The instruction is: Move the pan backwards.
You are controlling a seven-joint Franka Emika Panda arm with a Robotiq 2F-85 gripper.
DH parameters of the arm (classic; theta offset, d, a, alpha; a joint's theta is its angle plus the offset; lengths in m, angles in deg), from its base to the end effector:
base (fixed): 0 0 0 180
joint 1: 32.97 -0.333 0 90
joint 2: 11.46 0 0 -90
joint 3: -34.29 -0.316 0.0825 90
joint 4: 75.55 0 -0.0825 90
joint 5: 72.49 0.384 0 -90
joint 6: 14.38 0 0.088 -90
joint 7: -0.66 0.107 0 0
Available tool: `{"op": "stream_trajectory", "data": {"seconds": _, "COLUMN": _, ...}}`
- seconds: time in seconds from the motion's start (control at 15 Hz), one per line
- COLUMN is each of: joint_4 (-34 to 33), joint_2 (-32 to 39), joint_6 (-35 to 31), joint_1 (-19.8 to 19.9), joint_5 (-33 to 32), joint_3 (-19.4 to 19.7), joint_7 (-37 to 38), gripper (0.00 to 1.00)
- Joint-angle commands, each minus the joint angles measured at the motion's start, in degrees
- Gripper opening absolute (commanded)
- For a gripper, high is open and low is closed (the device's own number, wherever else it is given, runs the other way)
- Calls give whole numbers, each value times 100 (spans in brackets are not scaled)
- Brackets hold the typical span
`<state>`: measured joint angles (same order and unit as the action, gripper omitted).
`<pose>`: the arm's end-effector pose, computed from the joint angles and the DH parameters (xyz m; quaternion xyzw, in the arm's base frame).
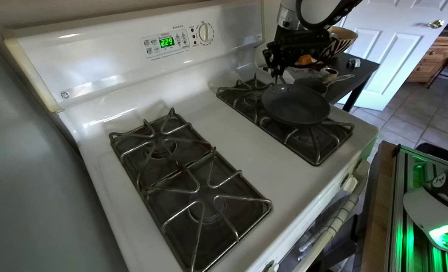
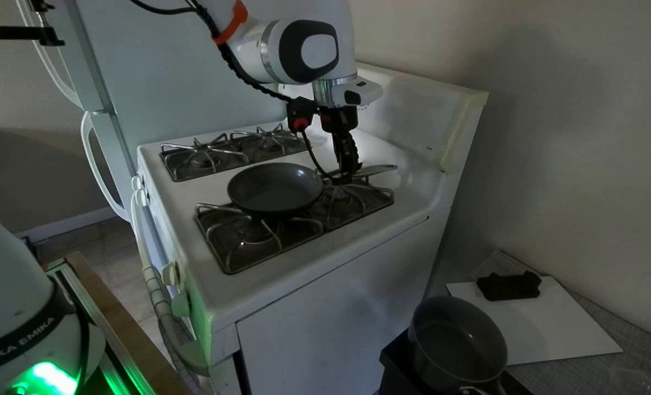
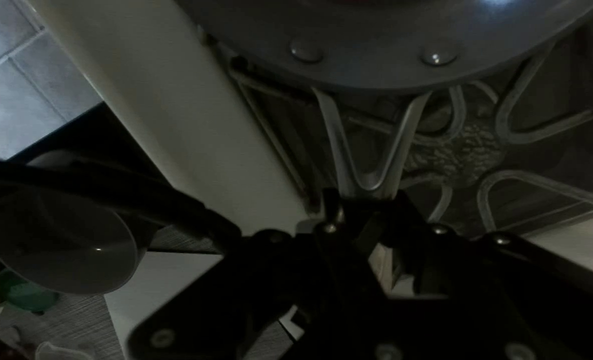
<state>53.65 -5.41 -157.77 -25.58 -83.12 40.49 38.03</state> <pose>0.5315 -0.1269 0.3307 0.9267 -0.3631 0.0827 0.0501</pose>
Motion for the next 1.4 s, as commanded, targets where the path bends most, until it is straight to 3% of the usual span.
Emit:
{"op": "stream_trajectory", "data": {"seconds": 0.0, "joint_4": -180, "joint_2": 138, "joint_6": -86, "joint_1": -93, "joint_5": 59, "joint_3": 177, "joint_7": 325, "gripper": 5}}
{"op": "stream_trajectory", "data": {"seconds": 0.8, "joint_4": -555, "joint_2": 349, "joint_6": 215, "joint_1": -138, "joint_5": 441, "joint_3": 350, "joint_7": 832, "gripper": 5}}
{"op": "stream_trajectory", "data": {"seconds": 1.33, "joint_4": -928, "joint_2": 643, "joint_6": 533, "joint_1": -165, "joint_5": 356, "joint_3": 541, "joint_7": 1431, "gripper": 5}}
